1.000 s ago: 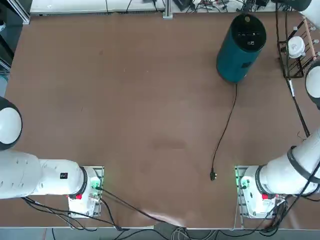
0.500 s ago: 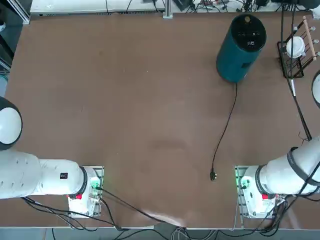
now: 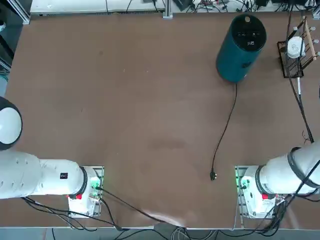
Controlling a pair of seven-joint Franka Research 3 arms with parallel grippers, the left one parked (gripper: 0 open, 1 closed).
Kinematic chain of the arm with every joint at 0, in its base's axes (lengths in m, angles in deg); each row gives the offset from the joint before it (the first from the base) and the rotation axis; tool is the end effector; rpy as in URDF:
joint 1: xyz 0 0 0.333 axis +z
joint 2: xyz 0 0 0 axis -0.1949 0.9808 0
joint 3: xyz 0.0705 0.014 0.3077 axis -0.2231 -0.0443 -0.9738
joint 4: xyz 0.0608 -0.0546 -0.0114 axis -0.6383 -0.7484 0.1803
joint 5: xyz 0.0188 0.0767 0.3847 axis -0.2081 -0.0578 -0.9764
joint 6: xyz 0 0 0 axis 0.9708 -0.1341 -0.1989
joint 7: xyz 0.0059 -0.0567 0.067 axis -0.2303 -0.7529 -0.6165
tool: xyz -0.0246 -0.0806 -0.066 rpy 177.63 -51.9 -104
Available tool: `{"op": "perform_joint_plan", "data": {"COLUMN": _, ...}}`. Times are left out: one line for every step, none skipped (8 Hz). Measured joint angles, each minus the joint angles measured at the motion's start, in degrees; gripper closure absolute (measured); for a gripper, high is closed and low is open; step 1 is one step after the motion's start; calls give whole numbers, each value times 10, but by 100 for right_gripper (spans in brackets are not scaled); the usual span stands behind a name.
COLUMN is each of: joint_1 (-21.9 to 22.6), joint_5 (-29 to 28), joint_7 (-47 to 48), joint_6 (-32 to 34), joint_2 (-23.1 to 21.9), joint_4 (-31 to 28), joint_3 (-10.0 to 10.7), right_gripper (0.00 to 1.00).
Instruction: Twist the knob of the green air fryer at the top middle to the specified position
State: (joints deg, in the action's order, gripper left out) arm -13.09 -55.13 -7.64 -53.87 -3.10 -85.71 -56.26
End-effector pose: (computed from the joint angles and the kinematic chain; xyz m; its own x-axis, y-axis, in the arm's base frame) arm 0.6230 0.0162 0.5831 0.9941 -0.0540 0.0945 -0.0543 -0.9985 -0.0001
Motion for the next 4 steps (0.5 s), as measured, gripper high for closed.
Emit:
{"op": "perform_joint_plan", "data": {"joint_1": -11, "joint_5": 0, "joint_7": 17, "joint_6": 18, "joint_2": -17, "joint_4": 0, "joint_3": 1, "right_gripper": 0}}
{"op": "perform_joint_plan", "data": {"joint_1": -23, "joint_5": 0, "joint_7": 20, "joint_6": 34, "joint_2": -31, "joint_4": -3, "joint_3": 1, "right_gripper": 0}}
{"op": "perform_joint_plan", "data": {"joint_1": -32, "joint_5": 0, "joint_7": 20, "joint_6": 41, "joint_2": -40, "joint_4": -9, "joint_3": 1, "right_gripper": 0}}
{"op": "perform_joint_plan", "data": {"joint_1": -38, "joint_5": 0, "joint_7": 20, "joint_6": 42, "joint_2": -44, "joint_4": -17, "joint_3": 1, "right_gripper": 0}}
